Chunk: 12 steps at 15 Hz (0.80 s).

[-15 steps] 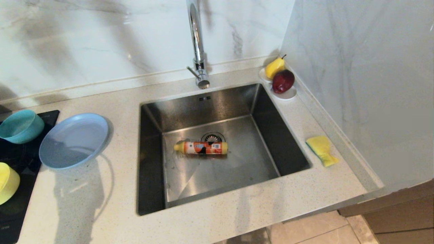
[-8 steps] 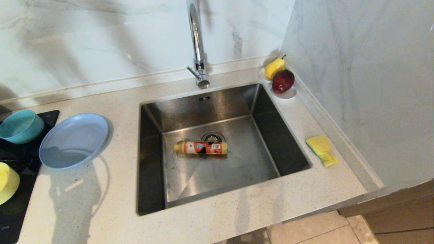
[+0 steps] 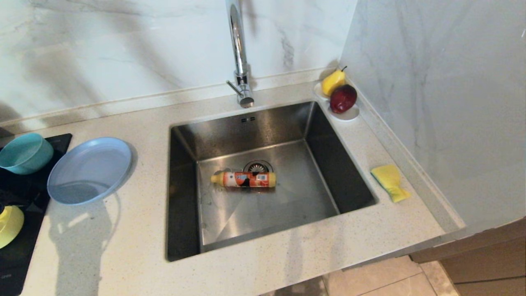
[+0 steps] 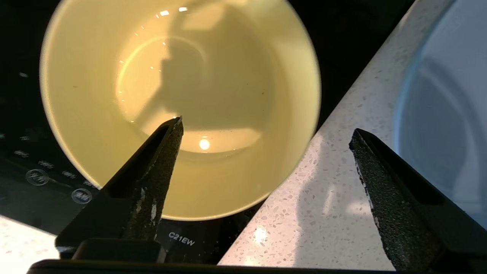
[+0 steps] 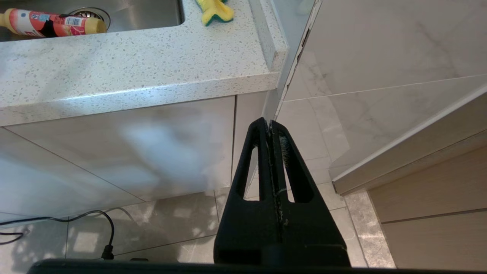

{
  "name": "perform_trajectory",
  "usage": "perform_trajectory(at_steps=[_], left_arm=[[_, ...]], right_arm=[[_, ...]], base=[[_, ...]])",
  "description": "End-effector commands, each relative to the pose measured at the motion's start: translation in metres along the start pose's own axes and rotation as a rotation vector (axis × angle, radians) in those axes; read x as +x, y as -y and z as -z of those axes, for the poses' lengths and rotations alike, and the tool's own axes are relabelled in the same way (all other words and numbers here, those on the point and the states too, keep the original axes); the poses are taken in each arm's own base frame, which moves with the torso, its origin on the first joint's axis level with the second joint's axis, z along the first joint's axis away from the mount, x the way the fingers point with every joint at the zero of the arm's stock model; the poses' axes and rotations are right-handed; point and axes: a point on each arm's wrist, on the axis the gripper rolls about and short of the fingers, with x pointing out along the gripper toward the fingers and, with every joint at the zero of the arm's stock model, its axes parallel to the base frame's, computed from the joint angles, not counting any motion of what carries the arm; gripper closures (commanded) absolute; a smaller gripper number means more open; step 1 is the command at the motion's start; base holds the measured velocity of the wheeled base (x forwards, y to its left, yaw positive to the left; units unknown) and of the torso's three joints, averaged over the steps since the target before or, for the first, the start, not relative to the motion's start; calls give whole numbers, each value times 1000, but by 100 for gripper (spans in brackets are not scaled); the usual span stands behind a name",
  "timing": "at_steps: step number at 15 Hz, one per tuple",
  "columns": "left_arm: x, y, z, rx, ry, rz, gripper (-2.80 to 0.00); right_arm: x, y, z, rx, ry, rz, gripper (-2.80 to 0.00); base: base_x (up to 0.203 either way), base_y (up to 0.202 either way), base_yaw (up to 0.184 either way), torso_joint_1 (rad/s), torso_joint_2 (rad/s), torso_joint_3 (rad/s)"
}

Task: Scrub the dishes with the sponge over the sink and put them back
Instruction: Place the bowl on the plate

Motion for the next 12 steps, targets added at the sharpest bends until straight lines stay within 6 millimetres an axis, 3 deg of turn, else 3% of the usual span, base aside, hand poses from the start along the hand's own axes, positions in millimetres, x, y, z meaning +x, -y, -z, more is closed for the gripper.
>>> perform_trajectory(at_steps=[1,5,6,12], left_arm=[[8,-4,2,-11,-27,0,-280],[12,-5,3,-13,-34,1,-280],[11,-5,3,-13,-33,-1,0],[15,-8,3,-18,-39,-7,0]], right_arm=[[0,0,0,-1,-1,0,0],[0,0,0,-1,-1,0,0],[0,0,0,-1,-1,0,0],[0,0,0,-1,0,0,0]], base=[[0,0,0,0,0,0],[0,0,0,0,0,0],[0,0,0,0,0,0],[0,0,0,0,0,0]])
